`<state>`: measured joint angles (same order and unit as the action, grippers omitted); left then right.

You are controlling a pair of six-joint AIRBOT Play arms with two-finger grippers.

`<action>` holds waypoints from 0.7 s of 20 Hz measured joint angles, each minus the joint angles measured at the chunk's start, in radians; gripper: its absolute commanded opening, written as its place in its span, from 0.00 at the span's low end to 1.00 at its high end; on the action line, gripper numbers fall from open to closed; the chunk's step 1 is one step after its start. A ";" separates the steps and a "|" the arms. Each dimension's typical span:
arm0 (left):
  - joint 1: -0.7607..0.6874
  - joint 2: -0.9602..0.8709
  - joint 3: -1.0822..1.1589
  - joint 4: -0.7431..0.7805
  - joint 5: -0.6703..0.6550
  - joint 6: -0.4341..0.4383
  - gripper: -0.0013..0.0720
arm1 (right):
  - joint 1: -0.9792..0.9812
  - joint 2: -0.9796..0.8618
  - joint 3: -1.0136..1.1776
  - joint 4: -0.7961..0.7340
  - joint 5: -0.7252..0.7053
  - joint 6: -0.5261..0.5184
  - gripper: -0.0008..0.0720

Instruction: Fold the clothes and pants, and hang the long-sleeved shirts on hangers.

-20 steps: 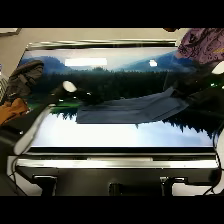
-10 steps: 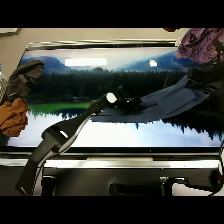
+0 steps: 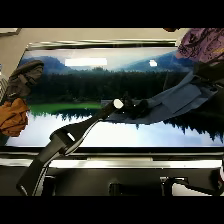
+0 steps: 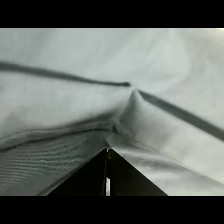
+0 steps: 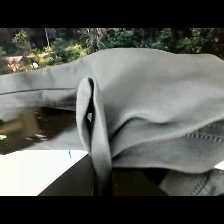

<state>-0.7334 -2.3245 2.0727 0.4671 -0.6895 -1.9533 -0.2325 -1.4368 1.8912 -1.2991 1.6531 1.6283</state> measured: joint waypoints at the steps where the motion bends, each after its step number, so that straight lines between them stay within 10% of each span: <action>1: 0.024 0.017 0.001 0.013 -0.028 0.008 0.03 | 0.004 -0.002 0.000 0.005 -0.005 0.003 0.04; 14: 0.590 0.516 -0.001 0.565 -0.599 0.036 0.04 | 0.520 -0.166 0.001 -0.100 -0.065 0.208 0.04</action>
<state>-0.1432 -1.8088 2.0720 1.0317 -1.2888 -1.9171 0.2878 -1.6024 1.8919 -1.3994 1.5879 1.8359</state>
